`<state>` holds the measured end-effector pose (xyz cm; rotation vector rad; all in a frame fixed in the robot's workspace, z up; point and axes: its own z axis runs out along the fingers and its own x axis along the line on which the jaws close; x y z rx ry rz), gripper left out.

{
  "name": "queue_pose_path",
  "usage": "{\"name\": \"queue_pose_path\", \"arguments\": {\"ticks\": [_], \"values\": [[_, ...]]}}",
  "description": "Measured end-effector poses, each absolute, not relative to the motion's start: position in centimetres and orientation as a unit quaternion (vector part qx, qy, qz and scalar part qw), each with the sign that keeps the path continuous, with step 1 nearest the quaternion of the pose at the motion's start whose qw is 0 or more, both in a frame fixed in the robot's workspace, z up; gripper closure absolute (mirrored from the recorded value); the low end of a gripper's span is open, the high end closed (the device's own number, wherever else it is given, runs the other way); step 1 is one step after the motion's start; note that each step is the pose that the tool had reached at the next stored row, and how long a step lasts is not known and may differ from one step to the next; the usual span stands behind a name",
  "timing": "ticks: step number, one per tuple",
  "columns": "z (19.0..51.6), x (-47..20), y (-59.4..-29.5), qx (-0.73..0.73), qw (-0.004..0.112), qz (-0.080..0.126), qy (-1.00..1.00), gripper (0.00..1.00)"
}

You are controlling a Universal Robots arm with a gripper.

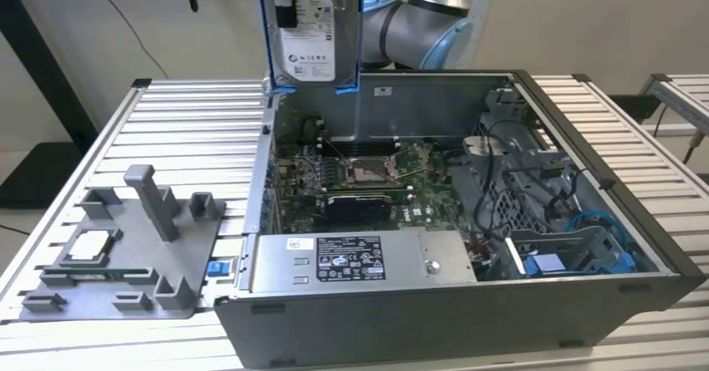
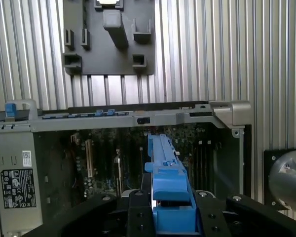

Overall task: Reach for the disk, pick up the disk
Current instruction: 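Pick up the disk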

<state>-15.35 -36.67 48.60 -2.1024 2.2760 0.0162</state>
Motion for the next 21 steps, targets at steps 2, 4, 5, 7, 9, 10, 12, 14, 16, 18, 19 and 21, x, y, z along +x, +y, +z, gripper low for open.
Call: {"name": "queue_pose_path", "arguments": {"ticks": [2, 4, 5, 7, 9, 10, 12, 14, 16, 18, 19, 21], "values": [[48.6, -14.6, -36.7, -0.678, 0.022, 0.005, 0.734, 1.0], [48.6, -13.8, -36.7, -0.678, 0.022, 0.005, 0.734, 1.0], [48.6, -13.5, -36.7, -0.678, 0.022, 0.005, 0.734, 1.0], [48.6, -12.7, -36.7, -0.678, 0.022, 0.005, 0.734, 1.0], [48.6, -11.9, -36.7, -0.678, 0.022, 0.005, 0.734, 1.0], [48.6, -11.5, -36.7, -0.678, 0.022, 0.005, 0.734, 1.0], [48.6, -10.7, -36.7, -0.678, 0.021, 0.005, 0.734, 1.0], [48.6, -9.8, -36.7, -0.678, 0.021, 0.005, 0.734, 1.0], [48.6, -9.0, -36.7, -0.678, 0.022, 0.005, 0.734, 1.0], [48.6, -8.2, -36.7, -0.678, 0.021, 0.005, 0.734, 1.0], [48.6, -7.8, -36.7, -0.678, 0.021, 0.005, 0.734, 1.0], [48.6, -6.9, -36.7, -0.678, 0.021, 0.005, 0.734, 1.0]]}}
